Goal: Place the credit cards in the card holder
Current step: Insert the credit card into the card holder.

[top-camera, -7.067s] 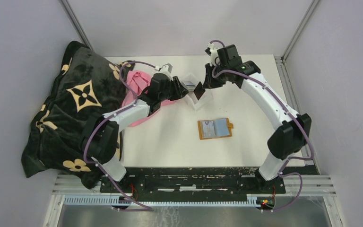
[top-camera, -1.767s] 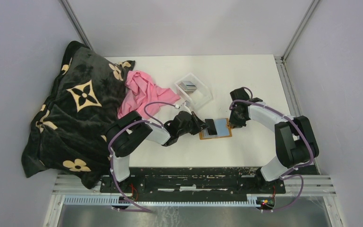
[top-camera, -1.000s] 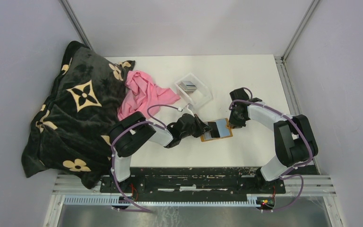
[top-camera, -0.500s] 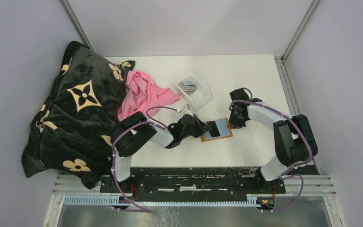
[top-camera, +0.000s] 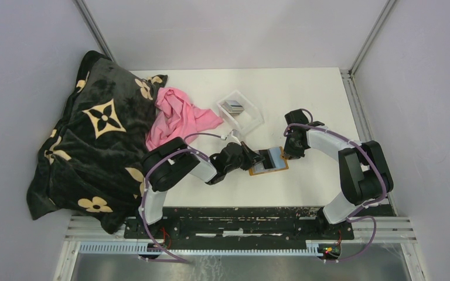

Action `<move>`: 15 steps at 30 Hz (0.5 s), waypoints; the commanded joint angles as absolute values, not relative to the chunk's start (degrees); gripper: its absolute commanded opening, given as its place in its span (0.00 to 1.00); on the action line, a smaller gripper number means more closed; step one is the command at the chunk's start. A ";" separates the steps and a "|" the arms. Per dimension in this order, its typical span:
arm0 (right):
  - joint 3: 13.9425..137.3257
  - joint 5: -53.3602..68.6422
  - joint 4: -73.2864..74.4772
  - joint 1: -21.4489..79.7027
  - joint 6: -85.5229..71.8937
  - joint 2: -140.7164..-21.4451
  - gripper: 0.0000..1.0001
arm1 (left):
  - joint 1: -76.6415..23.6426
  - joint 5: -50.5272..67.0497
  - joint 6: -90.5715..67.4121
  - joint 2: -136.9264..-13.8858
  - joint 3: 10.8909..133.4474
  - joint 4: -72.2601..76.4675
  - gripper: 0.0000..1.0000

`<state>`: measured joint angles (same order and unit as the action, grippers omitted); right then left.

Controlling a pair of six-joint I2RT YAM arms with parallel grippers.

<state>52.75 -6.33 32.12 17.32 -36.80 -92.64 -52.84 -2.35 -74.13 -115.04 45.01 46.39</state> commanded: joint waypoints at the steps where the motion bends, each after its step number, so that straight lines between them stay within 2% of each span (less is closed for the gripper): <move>1: 52.95 -7.27 31.77 17.15 -36.99 -94.52 0.26 | -53.17 -1.85 -75.26 -116.57 44.94 47.50 0.03; 15: 53.28 -6.88 31.99 17.14 -36.90 -94.65 0.26 | -53.85 -0.26 -74.53 -119.33 48.52 44.86 0.03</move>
<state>52.93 -6.28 32.21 17.21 -36.77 -92.86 -53.01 -0.89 -74.13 -117.62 46.89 47.86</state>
